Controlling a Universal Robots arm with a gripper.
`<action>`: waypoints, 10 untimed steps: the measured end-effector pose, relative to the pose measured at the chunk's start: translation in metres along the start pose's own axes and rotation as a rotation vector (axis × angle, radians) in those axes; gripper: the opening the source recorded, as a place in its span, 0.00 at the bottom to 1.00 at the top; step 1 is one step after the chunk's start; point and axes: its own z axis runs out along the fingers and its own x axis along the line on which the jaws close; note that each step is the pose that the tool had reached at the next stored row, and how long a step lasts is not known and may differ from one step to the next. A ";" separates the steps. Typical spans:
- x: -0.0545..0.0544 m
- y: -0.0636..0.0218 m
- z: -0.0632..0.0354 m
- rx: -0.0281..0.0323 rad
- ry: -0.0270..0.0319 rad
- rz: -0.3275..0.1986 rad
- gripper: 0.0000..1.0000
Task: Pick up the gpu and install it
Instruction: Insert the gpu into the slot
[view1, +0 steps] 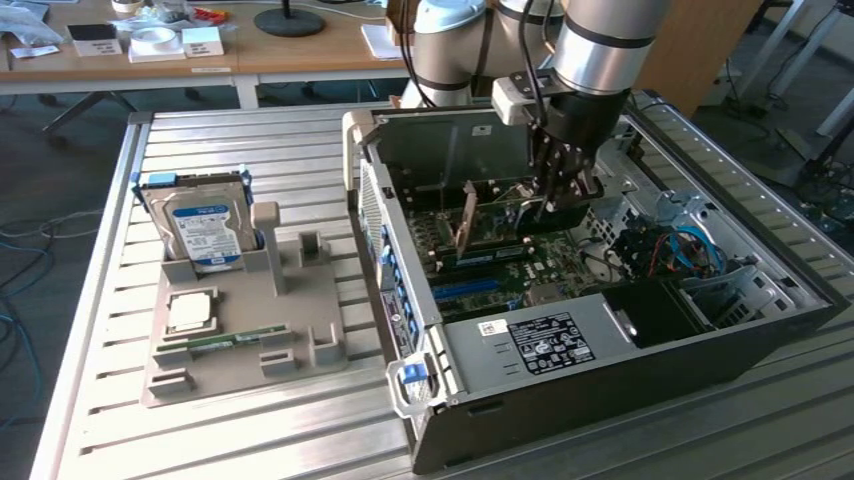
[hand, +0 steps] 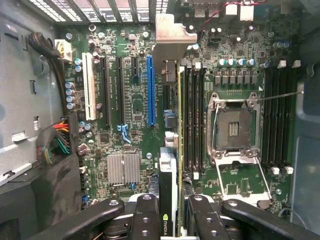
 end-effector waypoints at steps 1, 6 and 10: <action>0.000 0.0000 0.0000 0.0000 0.0001 0.000 0.27; 0.000 0.0000 0.0008 0.0001 -0.0002 0.001 0.27; 0.000 0.0002 0.0031 0.0001 0.0003 0.002 0.27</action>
